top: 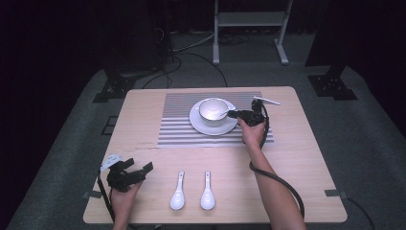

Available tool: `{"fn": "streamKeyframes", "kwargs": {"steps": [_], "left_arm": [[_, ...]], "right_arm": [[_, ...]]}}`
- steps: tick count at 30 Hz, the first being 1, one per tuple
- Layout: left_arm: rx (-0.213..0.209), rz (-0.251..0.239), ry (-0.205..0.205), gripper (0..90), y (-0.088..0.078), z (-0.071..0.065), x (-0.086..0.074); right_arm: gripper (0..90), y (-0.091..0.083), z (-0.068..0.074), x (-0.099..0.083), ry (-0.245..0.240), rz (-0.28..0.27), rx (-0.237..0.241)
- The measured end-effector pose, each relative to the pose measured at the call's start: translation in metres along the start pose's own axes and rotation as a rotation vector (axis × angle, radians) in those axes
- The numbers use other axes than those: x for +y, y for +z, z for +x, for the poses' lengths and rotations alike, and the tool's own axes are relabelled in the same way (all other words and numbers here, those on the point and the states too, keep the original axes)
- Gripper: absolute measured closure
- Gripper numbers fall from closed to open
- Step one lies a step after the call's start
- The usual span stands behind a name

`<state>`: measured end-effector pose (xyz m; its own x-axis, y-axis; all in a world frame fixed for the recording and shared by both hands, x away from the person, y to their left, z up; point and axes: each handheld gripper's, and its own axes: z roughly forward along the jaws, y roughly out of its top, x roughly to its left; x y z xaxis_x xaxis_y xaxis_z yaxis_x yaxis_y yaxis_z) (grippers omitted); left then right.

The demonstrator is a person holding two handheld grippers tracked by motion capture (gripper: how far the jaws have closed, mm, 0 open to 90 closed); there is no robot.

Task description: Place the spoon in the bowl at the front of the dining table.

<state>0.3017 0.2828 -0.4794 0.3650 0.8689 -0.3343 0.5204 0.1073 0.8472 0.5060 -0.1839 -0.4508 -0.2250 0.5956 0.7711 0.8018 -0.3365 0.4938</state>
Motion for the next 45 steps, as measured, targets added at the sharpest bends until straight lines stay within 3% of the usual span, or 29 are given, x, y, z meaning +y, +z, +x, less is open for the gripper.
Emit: {"fn": "streamKeyframes", "kwargs": {"steps": [12, 24, 45], "left_arm": [[0.006, 0.002, 0.0, 1.0, 0.0, 0.0, 0.0], [0.015, 0.004, -0.003, 0.9, 0.001, 0.0, 0.0], [0.024, 0.004, -0.002, 0.9, 0.001, -0.001, 0.0]], "right_arm": [[74.8, -0.006, -0.002, -0.007, 0.0, 0.026, 0.039], [62.3, -0.012, -0.004, -0.02, -0.007, 0.055, 0.086], [47.9, -0.037, -0.006, -0.04, -0.087, 0.111, 0.133]]}}
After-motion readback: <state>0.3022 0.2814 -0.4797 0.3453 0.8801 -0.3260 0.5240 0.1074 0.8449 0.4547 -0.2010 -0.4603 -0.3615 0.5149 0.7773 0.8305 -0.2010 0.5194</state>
